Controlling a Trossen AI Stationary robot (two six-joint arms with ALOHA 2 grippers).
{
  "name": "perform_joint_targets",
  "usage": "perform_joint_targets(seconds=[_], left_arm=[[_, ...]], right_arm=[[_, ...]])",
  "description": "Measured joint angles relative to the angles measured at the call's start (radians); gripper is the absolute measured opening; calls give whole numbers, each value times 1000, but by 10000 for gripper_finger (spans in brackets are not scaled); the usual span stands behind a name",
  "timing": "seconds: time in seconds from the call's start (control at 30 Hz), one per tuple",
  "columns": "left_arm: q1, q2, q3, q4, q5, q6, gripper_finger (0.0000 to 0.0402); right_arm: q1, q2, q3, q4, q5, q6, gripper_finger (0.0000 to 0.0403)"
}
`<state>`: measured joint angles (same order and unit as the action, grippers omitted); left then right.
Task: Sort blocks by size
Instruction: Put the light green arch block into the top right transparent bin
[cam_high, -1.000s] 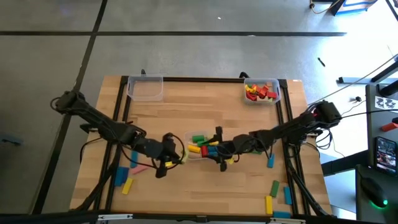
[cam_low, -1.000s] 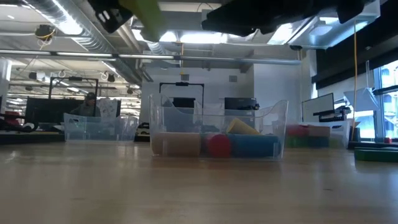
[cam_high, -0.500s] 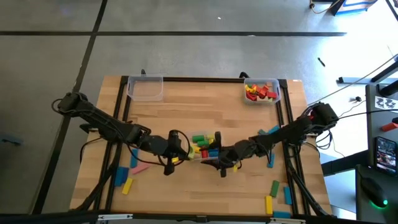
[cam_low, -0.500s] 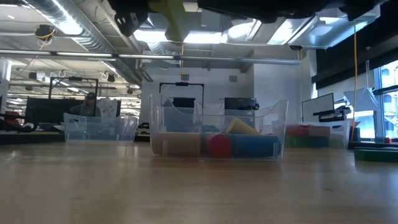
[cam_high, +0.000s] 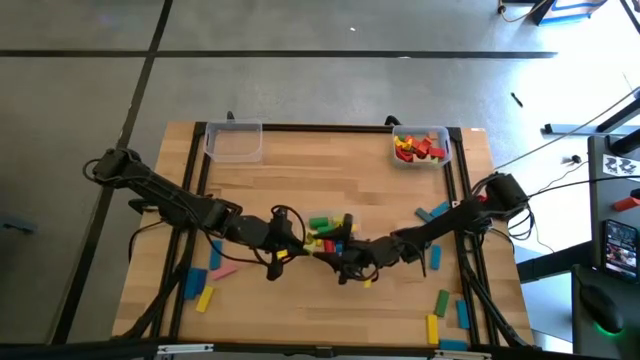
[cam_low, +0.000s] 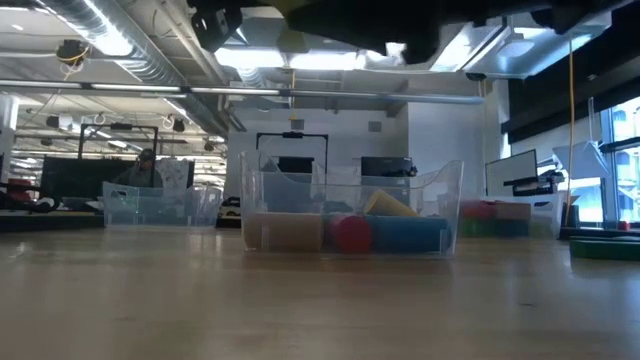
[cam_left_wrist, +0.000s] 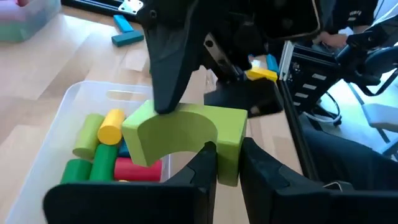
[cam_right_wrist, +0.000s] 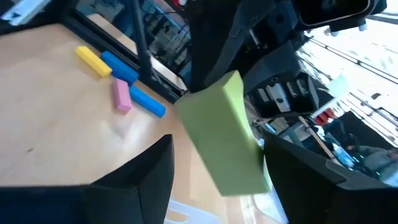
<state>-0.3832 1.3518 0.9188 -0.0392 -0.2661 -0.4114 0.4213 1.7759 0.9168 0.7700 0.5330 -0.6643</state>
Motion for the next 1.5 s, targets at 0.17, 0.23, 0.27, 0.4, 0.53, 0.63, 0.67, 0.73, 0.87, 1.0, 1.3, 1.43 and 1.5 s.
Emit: perform_joint_targets(seconds=[0.17, 0.23, 0.27, 0.4, 0.53, 0.63, 0.67, 0.73, 0.87, 1.0, 1.3, 1.43, 1.5], left_arm=[[0, 0, 0, 12, -4, 0, 43], [0, 0, 0, 21, -5, 0, 44], [0, 0, 0, 26, -4, -1, 45], [0, 0, 0, 25, -5, -1, 46], [0, 0, 0, 26, -6, -11, 44], [0, 0, 0, 27, -5, -21, 52], [0, 0, 0, 28, -5, -21, 57], [0, 0, 0, 25, -5, -23, 67], [3, 0, 0, 24, -8, -41, 92], [21, -2, 0, 26, -7, -42, 124], [52, -63, 1, -26, 7, -23, 177], [51, -117, 1, -109, -11, -5, 175], [52, -142, 1, -151, -37, -1, 173]], right_arm=[[0, 45, 60, -5, 80, -23, 241], [0, 58, 80, -10, 82, -25, 241], [0, 62, 86, -9, 87, -25, 241], [0, 68, 95, -12, 112, -25, 233], [4, 68, 95, -18, 115, -38, 189], [5, 68, 95, -27, 119, -49, 148], [5, 68, 95, -31, 119, -52, 137], [5, 68, 95, -34, 118, -51, 133], [4, 68, 95, -34, 111, -31, 134], [5, 69, 95, -39, 111, -29, 145], [14, 41, 95, -95, 165, 4, 135], [21, -17, 95, -169, 222, 45, 141], [20, -48, 95, -220, 237, 82, 140]])
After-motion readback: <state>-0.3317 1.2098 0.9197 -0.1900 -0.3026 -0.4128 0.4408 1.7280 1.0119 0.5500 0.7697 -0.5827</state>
